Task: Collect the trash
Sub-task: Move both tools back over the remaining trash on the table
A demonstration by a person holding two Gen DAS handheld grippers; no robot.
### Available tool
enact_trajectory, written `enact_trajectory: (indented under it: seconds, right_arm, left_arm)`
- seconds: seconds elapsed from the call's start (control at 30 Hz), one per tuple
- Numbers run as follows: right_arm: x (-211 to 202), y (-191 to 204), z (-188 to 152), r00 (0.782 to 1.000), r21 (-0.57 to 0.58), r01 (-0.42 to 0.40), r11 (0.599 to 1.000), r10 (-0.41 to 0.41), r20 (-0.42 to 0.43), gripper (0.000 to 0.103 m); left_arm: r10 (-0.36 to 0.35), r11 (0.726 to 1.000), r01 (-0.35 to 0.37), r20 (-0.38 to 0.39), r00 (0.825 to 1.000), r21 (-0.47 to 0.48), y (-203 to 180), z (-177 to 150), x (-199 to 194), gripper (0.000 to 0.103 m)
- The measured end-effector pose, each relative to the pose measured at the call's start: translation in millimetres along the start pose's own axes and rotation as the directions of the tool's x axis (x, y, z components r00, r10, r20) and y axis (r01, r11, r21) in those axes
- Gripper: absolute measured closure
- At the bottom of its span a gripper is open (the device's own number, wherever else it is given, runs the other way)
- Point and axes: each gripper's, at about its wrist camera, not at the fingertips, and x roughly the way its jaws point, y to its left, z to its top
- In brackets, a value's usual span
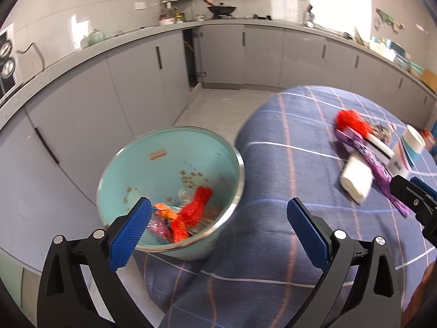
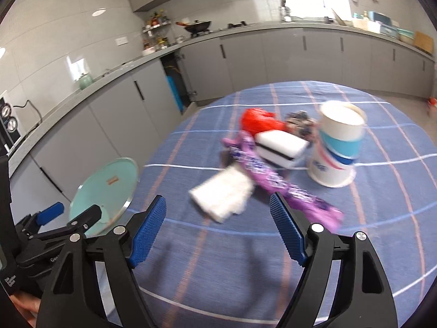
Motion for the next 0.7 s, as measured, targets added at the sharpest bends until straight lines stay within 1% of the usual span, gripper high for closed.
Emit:
enact_trajectory:
  seconds: [0.23,0.4,0.47,0.53,0.63,0.7]
  right_arm:
    - [-14,-46,-10,0.998,0.031,0.065,0.997,-0.065,-0.014,0.026]
    - [-14,-63,-6,0.997,0.038,0.075,0.996,-0.074,-0.014,0.027]
    - [-11,-65,-4,0.997,0.02,0.074,0.997,-0.074,-0.019,0.035]
    - [-4,-66,-1,0.997,-0.005,0.067,0.998,-0.067,-0.038,0.04]
    - [7,-67,5,0.996,-0.034,0.061,0.998,-0.063,-0.063,0.042]
    - [14,-65,10,0.995,-0.058,0.051,0.997,-0.056,-0.082,0.046]
  left_arm:
    - [-0.047,0.994,0.048,-0.012,0.999,0.094,-43,-6,1,0.006]
    - [-0.078,0.989,0.081,-0.032,0.996,0.122,-63,-6,6,0.006]
    - [-0.083,0.987,0.087,-0.035,0.996,0.132,-68,-6,8,0.006]
    - [-0.092,0.985,0.096,-0.039,0.995,0.142,-73,-4,9,0.006]
    - [-0.1,0.982,0.105,-0.039,0.994,0.159,-81,-1,12,0.006]
    - [-0.104,0.978,0.108,-0.035,0.994,0.176,-87,2,13,0.006]
